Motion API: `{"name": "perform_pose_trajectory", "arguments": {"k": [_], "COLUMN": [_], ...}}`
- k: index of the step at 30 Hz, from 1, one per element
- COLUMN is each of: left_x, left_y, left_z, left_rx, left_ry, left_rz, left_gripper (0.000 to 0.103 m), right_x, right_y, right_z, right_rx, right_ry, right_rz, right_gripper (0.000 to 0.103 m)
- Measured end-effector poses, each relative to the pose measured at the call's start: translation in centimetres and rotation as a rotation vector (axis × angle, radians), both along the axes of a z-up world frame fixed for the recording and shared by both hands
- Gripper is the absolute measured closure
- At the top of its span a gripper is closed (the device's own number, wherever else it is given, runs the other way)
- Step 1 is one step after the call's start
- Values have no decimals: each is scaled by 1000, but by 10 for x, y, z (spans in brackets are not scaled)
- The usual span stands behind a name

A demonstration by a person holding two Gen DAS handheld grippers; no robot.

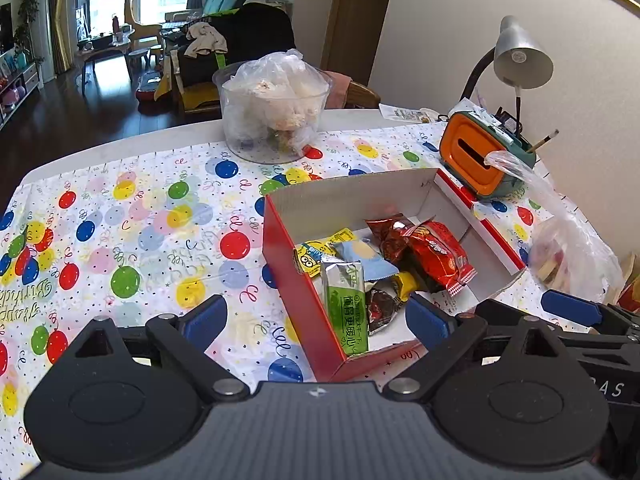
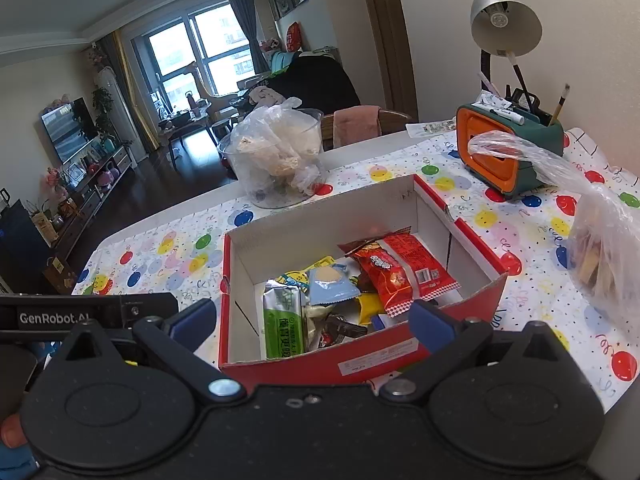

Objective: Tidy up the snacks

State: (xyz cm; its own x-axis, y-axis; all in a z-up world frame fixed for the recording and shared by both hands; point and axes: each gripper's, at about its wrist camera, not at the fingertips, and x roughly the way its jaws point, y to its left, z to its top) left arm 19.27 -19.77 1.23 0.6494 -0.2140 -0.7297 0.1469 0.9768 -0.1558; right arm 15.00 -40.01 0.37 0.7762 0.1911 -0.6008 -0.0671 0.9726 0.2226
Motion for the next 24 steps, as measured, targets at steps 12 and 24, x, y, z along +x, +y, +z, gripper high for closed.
{"name": "perform_pose_trajectory", "arguments": {"k": [12, 24], "left_x": [2, 5], "left_y": [5, 8], "left_z": [-1, -2], "left_rx": [3, -4], "left_ry": [4, 15], "left_rz": [3, -2], "left_gripper": [6, 6], "right_x": [3, 5], "right_y": [7, 9], "right_z": [1, 1], "right_rx": [-7, -9], "right_ry": [1, 6], "right_rz": [3, 3], "right_gripper": [0, 0]}}
